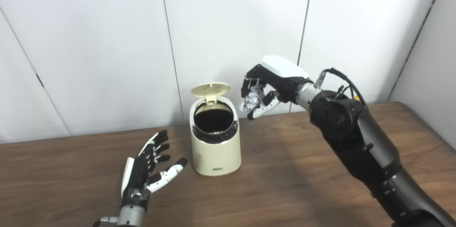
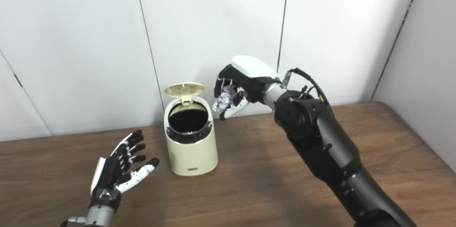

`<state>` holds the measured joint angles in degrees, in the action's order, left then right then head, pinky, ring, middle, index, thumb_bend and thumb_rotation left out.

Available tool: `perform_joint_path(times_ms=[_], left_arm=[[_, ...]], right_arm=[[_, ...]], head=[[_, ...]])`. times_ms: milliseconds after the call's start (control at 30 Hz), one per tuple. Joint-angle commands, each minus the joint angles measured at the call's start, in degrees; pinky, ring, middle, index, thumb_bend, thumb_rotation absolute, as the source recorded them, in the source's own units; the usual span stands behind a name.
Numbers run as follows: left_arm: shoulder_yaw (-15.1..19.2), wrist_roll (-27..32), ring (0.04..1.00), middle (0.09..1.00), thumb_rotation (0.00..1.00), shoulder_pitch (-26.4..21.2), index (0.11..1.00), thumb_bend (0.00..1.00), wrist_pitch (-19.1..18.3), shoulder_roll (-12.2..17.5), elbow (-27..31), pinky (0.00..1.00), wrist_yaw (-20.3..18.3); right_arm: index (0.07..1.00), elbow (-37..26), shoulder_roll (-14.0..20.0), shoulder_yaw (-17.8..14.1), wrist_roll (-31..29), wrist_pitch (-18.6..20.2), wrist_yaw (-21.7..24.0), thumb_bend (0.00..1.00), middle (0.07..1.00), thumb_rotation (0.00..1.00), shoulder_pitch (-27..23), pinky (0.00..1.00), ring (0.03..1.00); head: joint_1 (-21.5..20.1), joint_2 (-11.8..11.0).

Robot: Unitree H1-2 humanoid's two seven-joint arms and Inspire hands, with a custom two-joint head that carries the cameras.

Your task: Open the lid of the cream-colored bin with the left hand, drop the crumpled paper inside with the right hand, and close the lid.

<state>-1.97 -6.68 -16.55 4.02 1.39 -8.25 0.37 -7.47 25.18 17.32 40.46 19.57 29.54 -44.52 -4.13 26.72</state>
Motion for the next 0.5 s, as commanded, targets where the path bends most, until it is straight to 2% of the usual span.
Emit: perform_joint_path(times_ms=[0, 100, 300, 467], left_arm=[[0.0, -0.4, 0.840, 0.881, 0.21, -2.1, 0.914, 0.73, 2.3, -0.1, 1.3, 0.76, 0.8], [0.1, 0.3, 0.846, 0.888, 0.18, -2.3, 0.920, 0.71, 2.8, -0.3, 1.0, 0.76, 0.7], [0.0, -0.1, 0.851, 0.889, 0.21, -2.3, 0.928, 0.72, 2.9, -0.4, 1.1, 0.76, 1.3], [-0.1, -0.6, 0.848, 0.886, 0.21, -2.3, 0.927, 0.71, 2.5, -0.6, 1.4, 0.77, 1.6]], right_arm=[[0.488, -1.3, -0.1, -0.5, 1.2, -0.4, -1.1, 0.52, 0.478, 0.00, -3.8, 0.38, 0.433], [0.490, -1.2, -1.2, -0.9, -0.1, -0.3, -0.7, 0.52, 0.484, 0.00, -3.7, 0.35, 0.422], [0.489, -0.9, -2.6, -0.8, -0.9, -0.2, -0.9, 0.52, 0.481, 0.00, -3.3, 0.41, 0.434], [0.494, -0.6, -3.0, -0.1, -0.4, -1.9, -1.7, 0.52, 0.492, 0.00, -3.3, 0.37, 0.415]], head=[[0.1, 0.1], [0.3, 0.1], [0.7, 0.3], [1.1, 0.5]])
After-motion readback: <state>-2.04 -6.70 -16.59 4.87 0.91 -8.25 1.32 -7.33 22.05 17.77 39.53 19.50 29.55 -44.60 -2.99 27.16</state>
